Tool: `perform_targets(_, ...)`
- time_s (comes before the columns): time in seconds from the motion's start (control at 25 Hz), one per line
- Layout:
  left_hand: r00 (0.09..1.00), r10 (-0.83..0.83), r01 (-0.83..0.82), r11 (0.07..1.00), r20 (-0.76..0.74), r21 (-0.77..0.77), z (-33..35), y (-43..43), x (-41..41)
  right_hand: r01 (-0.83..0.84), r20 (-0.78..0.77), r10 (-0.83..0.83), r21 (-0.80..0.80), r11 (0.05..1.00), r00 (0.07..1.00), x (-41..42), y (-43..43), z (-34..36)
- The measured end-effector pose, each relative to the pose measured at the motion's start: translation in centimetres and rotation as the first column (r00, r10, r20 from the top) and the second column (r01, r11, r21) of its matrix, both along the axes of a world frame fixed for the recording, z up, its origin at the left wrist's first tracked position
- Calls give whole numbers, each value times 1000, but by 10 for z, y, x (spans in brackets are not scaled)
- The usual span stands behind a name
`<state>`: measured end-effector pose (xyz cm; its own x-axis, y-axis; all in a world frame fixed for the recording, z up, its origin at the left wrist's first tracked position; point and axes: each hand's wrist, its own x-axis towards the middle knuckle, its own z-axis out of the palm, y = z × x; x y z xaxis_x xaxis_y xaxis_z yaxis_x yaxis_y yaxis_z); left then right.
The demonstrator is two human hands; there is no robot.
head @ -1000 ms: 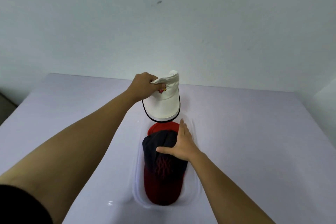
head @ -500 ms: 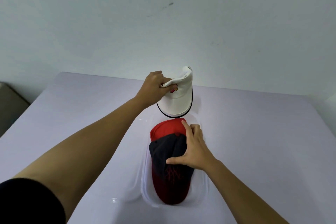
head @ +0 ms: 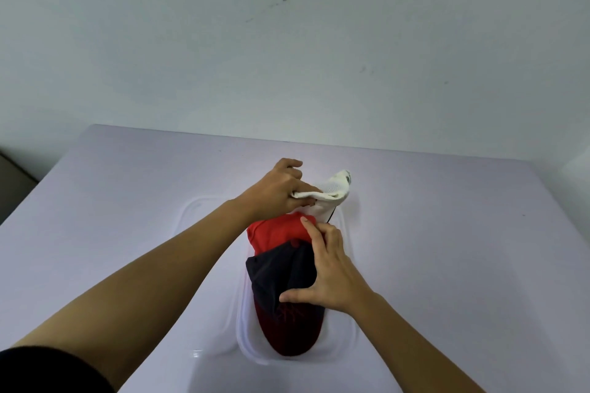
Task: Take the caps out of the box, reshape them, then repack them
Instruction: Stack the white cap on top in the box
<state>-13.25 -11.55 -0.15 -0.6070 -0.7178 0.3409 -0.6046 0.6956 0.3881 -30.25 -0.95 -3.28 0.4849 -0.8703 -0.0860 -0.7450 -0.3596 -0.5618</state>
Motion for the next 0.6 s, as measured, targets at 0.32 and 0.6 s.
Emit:
perform_targets(0.32, 981, 133, -190, 818, 143, 544, 10, -7, -6, -4, 28, 5, -8, 1000, 1000, -1, -2, -6)
perform_targets(0.6, 974, 127, -223, 647, 186, 729, -7, -31, -6, -2, 43, 1, 19, 1000, 999, -4, -11, -10)
